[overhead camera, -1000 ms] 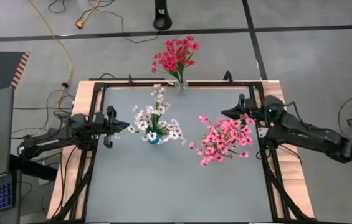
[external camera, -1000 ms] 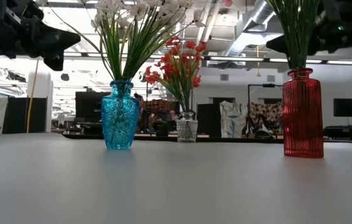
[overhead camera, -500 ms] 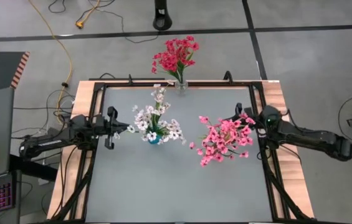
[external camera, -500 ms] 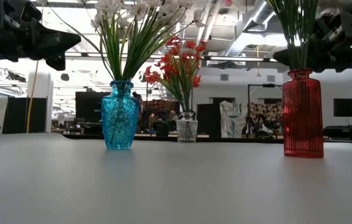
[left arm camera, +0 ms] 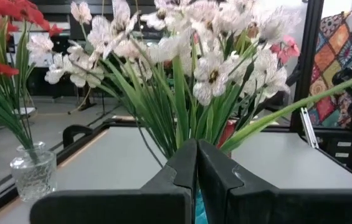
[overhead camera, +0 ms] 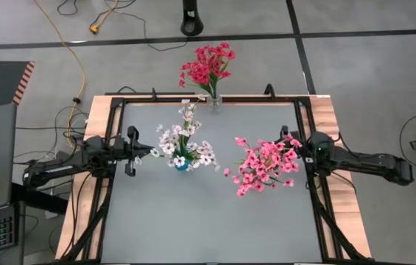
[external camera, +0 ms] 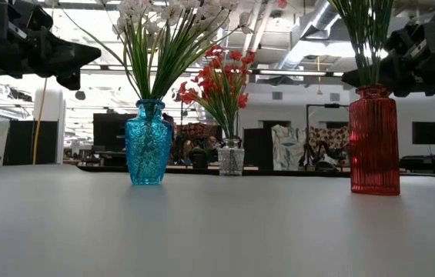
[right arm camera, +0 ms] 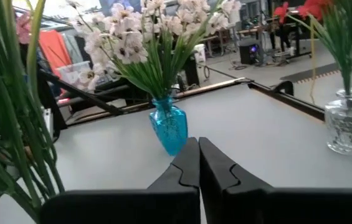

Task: Sort flowers into vase by color
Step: Return to Home Position

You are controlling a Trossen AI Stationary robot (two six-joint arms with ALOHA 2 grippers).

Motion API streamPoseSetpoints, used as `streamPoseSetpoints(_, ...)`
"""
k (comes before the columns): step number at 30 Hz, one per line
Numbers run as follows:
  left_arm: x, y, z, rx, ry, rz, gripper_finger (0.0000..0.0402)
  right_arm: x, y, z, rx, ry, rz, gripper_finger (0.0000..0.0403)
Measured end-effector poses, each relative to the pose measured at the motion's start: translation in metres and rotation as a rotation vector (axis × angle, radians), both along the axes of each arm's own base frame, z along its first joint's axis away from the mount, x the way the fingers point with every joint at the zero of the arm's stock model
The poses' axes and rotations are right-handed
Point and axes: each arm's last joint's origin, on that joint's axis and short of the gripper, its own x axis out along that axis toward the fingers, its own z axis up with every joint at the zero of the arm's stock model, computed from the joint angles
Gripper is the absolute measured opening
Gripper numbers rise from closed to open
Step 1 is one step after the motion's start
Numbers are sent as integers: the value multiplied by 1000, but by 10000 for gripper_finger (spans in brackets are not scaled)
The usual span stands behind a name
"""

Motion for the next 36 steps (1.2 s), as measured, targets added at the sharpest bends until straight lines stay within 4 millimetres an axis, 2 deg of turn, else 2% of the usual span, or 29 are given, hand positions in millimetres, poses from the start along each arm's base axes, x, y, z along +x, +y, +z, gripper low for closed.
streamPoseSetpoints(8, 0, 1, -4, -12, 37, 45, 0, -4, 9, -4, -2, 34, -53, 21)
streamPoseSetpoints(12, 0, 1, -5, 12, 49, 49, 0, -6, 12, -2, -58, 21, -86, 21)
streamPoseSetpoints(18, 1, 3, -8, 35, 88, 87, 0, -8, 16, -5, -76, 44, -62, 23)
streamPoseSetpoints(36, 2, 3, -10, 62, 111, 102, 0, -9, 17, -9, -109, 88, -72, 38)
